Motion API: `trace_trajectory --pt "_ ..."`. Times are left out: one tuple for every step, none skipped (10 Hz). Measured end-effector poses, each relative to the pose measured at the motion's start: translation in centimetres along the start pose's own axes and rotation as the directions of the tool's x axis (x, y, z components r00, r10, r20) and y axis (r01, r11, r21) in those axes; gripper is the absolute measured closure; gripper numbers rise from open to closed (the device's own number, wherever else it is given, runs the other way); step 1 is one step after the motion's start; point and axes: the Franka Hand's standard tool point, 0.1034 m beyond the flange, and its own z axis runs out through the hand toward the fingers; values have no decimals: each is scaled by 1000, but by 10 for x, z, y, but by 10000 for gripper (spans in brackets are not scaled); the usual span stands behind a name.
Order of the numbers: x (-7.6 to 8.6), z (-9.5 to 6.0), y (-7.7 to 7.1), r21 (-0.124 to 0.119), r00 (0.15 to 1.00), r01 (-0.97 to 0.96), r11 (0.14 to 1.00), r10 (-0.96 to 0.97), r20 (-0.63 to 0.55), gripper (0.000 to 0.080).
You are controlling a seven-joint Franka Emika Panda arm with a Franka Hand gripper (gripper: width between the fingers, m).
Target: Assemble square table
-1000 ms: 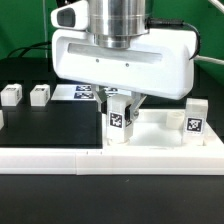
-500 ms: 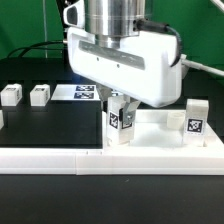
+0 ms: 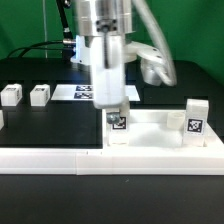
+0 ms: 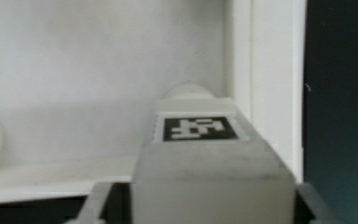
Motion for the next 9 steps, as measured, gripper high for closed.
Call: trace_trajectory --pt "-1 0 1 7 999 -43 999 43 4 509" --pt "-1 1 1 4 999 -40 999 40 4 410" --pt "-1 1 1 4 1000 -18 1000 18 3 410" --pt "-1 2 2 2 998 59 998 -59 -6 272" --pt "-4 2 2 2 980 196 981 -196 -21 189" --pt "-13 3 2 12 909 414 910 -413 -61 189" --pt "-21 4 5 11 859 509 861 -507 -70 158" --pt "-15 4 4 5 845 531 847 -530 -72 152" --pt "-14 4 4 -2 806 589 808 -588 -74 152"
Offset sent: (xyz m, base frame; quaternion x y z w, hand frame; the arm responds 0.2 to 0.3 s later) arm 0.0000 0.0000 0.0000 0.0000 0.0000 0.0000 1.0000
